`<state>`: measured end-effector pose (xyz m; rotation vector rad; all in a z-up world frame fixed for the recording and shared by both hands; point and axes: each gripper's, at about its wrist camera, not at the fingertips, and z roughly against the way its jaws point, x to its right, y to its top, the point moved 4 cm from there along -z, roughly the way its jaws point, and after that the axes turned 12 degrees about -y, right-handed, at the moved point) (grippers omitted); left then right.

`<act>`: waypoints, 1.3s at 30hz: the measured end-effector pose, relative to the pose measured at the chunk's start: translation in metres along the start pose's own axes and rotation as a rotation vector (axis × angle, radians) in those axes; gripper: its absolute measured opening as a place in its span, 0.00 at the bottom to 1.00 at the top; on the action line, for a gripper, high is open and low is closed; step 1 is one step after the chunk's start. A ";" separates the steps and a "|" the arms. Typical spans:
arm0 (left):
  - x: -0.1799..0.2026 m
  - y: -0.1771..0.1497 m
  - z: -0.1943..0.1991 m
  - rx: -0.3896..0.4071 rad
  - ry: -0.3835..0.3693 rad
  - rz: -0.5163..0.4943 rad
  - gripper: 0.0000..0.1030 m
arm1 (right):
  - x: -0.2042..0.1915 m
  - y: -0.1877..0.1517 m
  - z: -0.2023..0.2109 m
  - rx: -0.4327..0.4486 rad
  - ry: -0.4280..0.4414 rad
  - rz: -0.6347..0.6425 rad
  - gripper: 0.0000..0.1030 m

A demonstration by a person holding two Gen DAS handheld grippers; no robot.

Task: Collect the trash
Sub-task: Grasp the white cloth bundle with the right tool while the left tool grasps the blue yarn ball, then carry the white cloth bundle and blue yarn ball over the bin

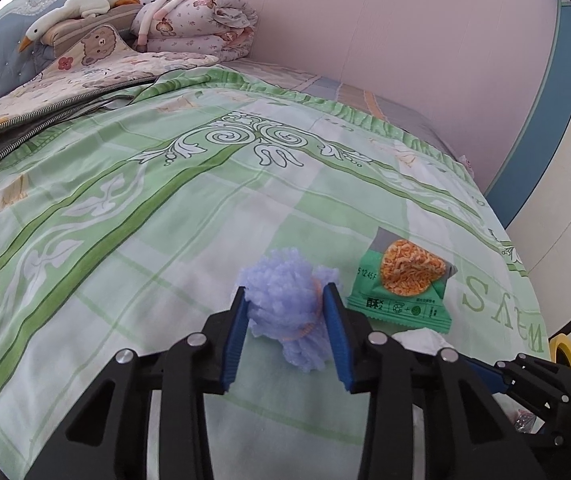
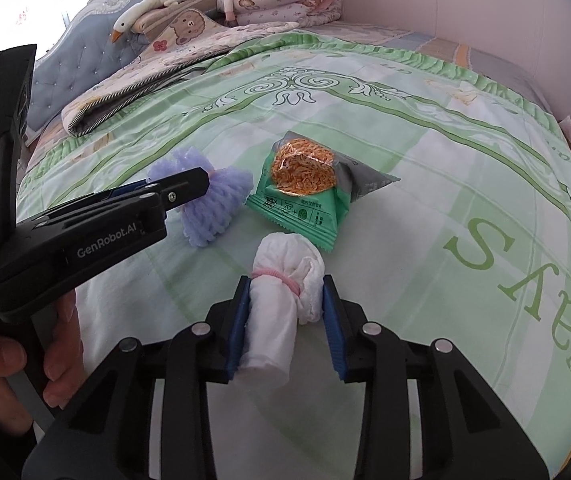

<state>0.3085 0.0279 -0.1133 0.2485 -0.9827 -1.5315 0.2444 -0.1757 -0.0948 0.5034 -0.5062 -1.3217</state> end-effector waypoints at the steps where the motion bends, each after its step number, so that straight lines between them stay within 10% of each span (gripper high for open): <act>1: 0.000 0.000 0.001 0.001 -0.001 0.003 0.34 | 0.001 -0.001 0.001 0.002 0.001 -0.001 0.31; 39: 0.094 0.019 0.093 0.065 0.027 -0.132 0.31 | 0.091 -0.004 0.156 0.177 -0.043 -0.142 0.31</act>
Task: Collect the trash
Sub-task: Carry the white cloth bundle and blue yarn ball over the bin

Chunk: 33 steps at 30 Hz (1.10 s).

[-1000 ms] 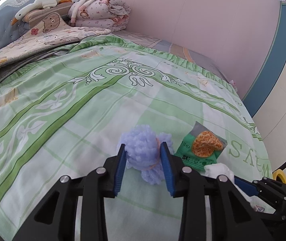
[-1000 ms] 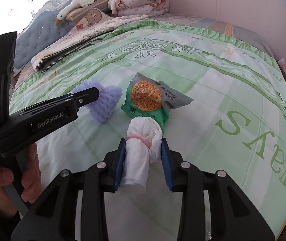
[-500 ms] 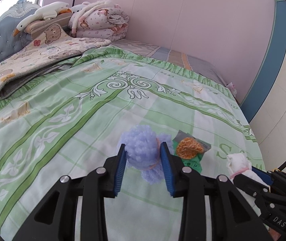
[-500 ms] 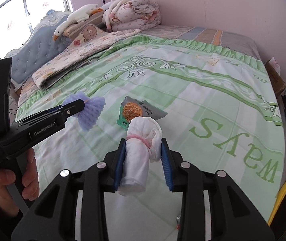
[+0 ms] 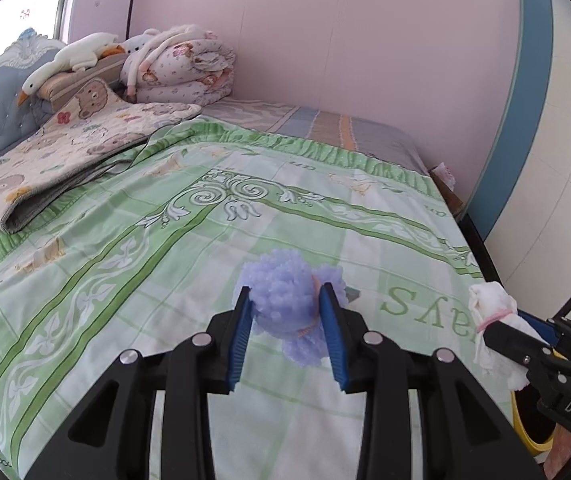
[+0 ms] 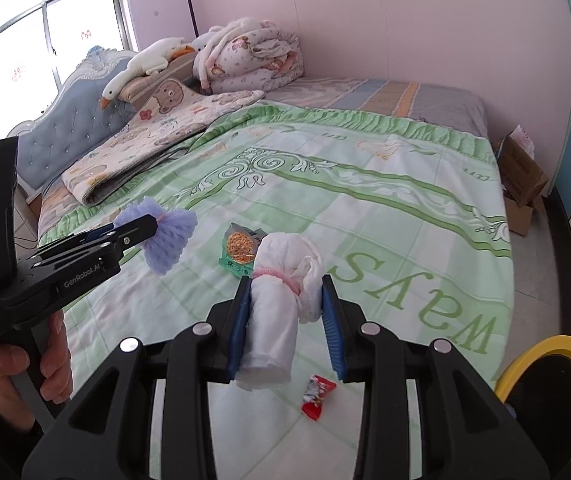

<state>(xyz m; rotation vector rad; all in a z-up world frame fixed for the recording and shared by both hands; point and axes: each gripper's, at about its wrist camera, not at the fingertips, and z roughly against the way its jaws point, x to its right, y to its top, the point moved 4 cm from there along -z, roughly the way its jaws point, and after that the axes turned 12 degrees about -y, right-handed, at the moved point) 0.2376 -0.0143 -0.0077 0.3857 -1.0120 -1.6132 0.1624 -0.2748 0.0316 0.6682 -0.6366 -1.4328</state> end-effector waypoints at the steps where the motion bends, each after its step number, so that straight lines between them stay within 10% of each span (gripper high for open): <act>1: 0.005 0.000 0.002 0.003 -0.004 -0.005 0.31 | 0.004 -0.001 0.005 0.007 -0.004 -0.003 0.31; 33: 0.243 -0.045 -0.035 -0.086 -0.329 -0.208 0.31 | 0.249 -0.060 0.075 0.014 -0.263 -0.182 0.32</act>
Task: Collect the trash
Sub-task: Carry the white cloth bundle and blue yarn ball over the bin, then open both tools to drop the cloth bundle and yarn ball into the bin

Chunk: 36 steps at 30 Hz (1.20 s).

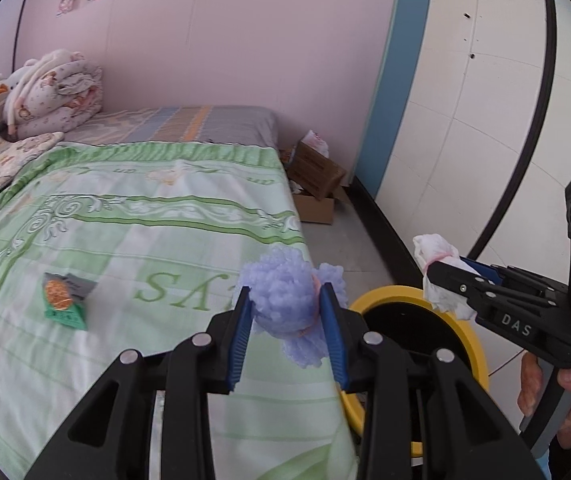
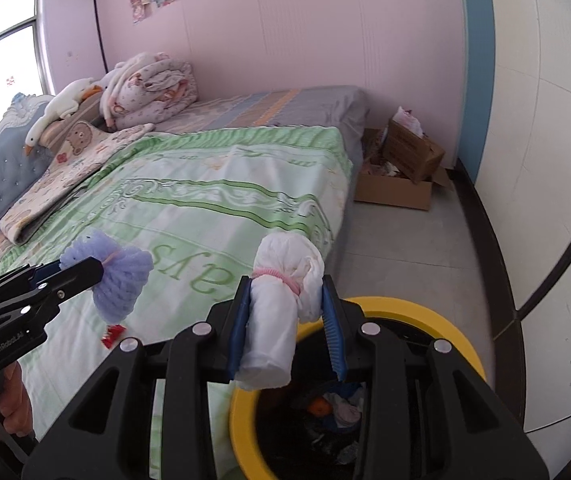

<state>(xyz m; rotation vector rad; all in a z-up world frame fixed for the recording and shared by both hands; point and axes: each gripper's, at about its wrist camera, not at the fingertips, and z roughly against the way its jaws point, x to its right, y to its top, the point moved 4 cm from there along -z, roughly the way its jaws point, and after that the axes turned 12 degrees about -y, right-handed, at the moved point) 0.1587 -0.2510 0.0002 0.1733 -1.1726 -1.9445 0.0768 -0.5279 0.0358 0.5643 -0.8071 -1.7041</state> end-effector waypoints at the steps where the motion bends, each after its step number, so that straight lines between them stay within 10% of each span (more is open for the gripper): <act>1: 0.005 -0.001 -0.005 -0.005 -0.008 -0.009 0.31 | 0.007 -0.003 -0.003 -0.006 -0.005 -0.006 0.32; 36: 0.069 -0.044 -0.098 -0.148 -0.109 -0.051 0.40 | 0.100 -0.073 -0.044 -0.108 -0.089 -0.132 0.41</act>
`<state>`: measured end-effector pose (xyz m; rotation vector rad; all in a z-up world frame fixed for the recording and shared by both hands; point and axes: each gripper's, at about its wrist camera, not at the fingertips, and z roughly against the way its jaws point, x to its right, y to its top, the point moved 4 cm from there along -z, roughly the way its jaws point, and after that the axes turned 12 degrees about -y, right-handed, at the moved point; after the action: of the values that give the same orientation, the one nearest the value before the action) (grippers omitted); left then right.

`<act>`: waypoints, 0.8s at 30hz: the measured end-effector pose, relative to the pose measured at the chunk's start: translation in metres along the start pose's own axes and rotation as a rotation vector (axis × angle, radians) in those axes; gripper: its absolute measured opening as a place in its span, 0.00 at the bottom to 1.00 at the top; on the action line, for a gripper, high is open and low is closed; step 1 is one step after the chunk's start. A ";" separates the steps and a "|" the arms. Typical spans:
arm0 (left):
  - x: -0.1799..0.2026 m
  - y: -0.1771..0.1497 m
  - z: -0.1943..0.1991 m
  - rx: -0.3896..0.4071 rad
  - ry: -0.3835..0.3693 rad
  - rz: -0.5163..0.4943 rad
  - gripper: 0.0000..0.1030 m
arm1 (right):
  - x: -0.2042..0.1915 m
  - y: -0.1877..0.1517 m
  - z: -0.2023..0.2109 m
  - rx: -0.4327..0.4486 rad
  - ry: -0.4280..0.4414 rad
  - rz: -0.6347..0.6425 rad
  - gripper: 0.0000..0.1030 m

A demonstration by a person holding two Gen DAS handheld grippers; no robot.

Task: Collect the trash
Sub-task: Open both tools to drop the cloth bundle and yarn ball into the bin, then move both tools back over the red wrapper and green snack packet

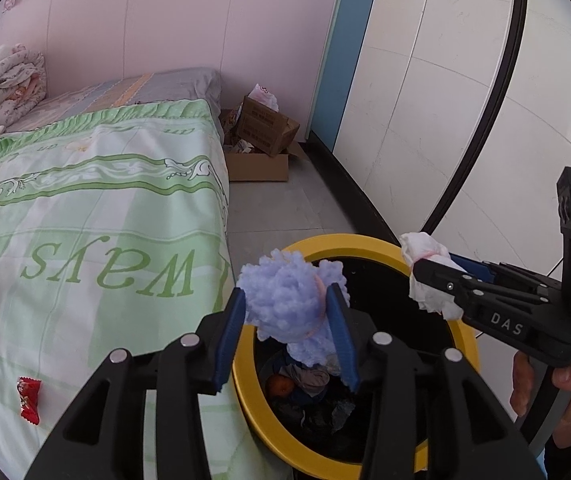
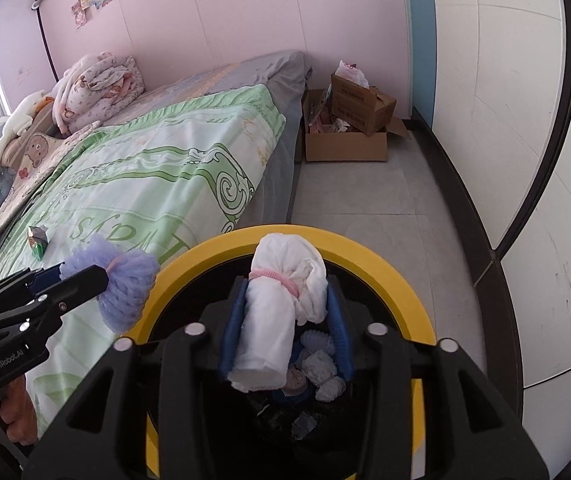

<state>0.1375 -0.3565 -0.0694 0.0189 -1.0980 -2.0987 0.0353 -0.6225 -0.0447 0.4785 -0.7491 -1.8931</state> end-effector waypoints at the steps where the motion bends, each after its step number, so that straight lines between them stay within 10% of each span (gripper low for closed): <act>1: 0.000 0.000 0.000 -0.001 0.002 0.003 0.43 | 0.002 0.000 0.000 -0.002 0.001 -0.005 0.42; 24: -0.020 0.011 0.033 0.042 0.038 0.036 0.53 | 0.002 0.013 0.028 0.031 0.011 -0.044 0.42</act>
<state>0.1477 -0.3242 -0.0467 0.0589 -1.1114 -2.0352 0.0253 -0.6198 -0.0153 0.5284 -0.7672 -1.9203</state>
